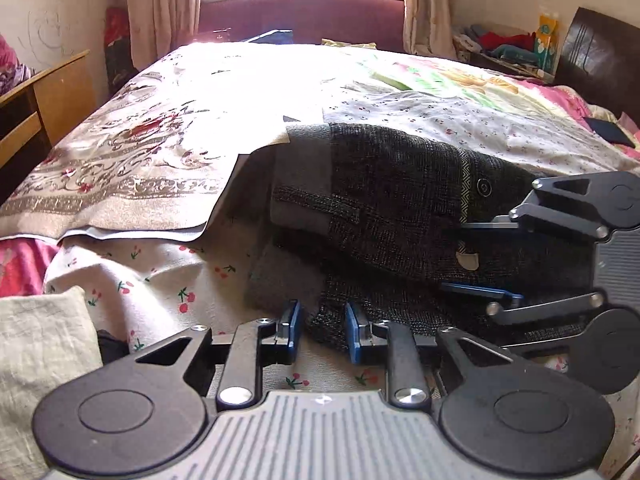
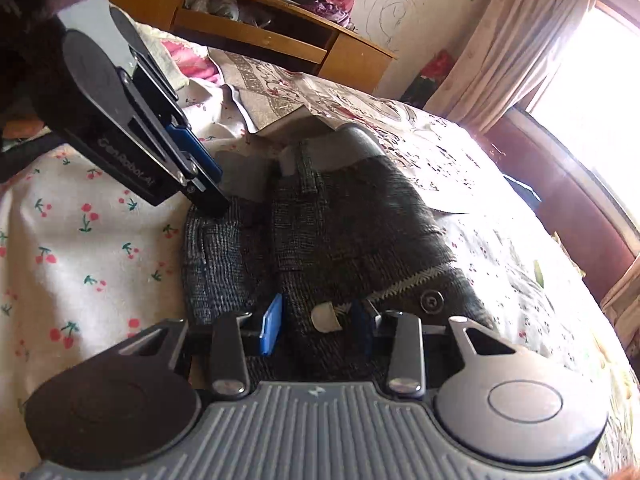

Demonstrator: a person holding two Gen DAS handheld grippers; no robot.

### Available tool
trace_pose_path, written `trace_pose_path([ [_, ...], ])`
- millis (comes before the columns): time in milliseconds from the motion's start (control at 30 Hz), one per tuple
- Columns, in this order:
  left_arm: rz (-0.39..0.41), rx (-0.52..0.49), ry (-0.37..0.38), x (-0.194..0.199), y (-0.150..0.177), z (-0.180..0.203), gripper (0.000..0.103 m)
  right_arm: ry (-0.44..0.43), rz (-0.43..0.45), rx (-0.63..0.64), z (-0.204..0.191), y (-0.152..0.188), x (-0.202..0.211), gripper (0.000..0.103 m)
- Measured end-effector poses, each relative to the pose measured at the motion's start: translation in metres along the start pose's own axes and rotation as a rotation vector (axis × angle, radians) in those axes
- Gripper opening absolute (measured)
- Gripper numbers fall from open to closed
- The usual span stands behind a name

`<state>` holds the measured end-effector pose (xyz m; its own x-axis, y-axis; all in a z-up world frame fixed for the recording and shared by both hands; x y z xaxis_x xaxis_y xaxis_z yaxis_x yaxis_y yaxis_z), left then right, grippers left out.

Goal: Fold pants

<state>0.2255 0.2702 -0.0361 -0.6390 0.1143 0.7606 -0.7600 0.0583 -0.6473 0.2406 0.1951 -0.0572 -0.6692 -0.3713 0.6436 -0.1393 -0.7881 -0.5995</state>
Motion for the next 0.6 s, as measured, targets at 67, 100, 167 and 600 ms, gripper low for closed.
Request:
trace_pose_path([
  [67,0.014,-0.002,0.002,0.001,0.002,0.000,0.038,0.016,0.014,0.024,-0.003,-0.005,-0.006,0.038],
  [100,0.020,-0.006,0.005,0.002,0.003,0.001,0.038,0.035,0.031,0.039,-0.006,-0.013,-0.012,0.038],
  [167,0.023,-0.006,0.015,0.004,0.004,0.000,0.038,0.028,0.011,0.012,-0.001,-0.019,-0.020,0.029],
  [600,0.094,0.048,0.050,0.032,0.011,-0.024,0.039,-0.176,0.033,-0.185,0.002,-0.027,0.033,0.007],
])
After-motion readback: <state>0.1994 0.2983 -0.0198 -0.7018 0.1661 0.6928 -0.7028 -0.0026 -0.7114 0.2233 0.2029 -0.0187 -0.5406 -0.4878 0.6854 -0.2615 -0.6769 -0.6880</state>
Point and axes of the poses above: each gripper's, at about its wrist camera, not at the fingertips, and x roughly against the way its jaws point, z to its right, y to its underside, the point moved 4 cm from there along -x, roughly the way its jaws point, and after that the axes turned 5 degrees about -z, right-handed, at the moved point
